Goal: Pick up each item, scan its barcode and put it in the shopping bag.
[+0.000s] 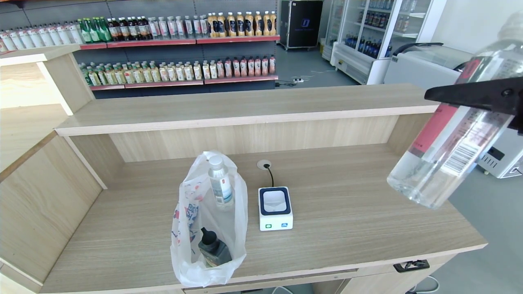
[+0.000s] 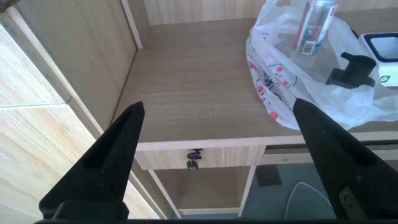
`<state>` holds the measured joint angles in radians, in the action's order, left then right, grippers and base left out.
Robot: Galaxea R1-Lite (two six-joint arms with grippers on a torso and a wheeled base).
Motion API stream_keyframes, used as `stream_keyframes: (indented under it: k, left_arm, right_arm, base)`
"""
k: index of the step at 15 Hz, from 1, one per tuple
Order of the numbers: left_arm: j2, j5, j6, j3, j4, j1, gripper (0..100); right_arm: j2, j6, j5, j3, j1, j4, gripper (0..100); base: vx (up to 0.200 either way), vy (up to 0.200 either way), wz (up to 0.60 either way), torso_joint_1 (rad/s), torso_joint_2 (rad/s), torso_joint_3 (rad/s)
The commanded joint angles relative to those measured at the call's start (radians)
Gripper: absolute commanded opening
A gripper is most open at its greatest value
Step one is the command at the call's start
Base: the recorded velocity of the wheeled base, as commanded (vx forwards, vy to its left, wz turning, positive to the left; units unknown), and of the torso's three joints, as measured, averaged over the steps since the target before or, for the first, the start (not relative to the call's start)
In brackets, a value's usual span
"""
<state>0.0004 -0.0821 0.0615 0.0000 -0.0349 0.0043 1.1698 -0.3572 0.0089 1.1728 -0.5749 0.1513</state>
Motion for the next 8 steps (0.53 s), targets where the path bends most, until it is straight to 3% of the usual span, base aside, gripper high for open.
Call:
stream_keyframes:
  k: [1, 3, 8]
  left_arm:
    - [0.0, -0.001, 0.0, 0.0, 0.0, 0.0, 100]
    - [0.0, -0.001, 0.0, 0.0, 0.0, 0.0, 100]
    - [0.0, -0.001, 0.001, 0.0, 0.0, 0.0, 100]
  right_arm:
    - [-0.038, -0.009, -0.014, 0.018, -0.068, 0.027, 0]
    - [-0.044, -0.108, -0.03, 0.059, -0.16, 0.036, 0]
    - [-0.114, -0.118, -0.023, 0.077, -0.247, 0.076, 0]
  base:
    - [0.0, 0.0, 0.0, 0.0, 0.0, 0.0]
    - [0.0, 0.0, 0.0, 0.0, 0.0, 0.0]
    - [0.0, 0.0, 0.0, 0.0, 0.0, 0.0]
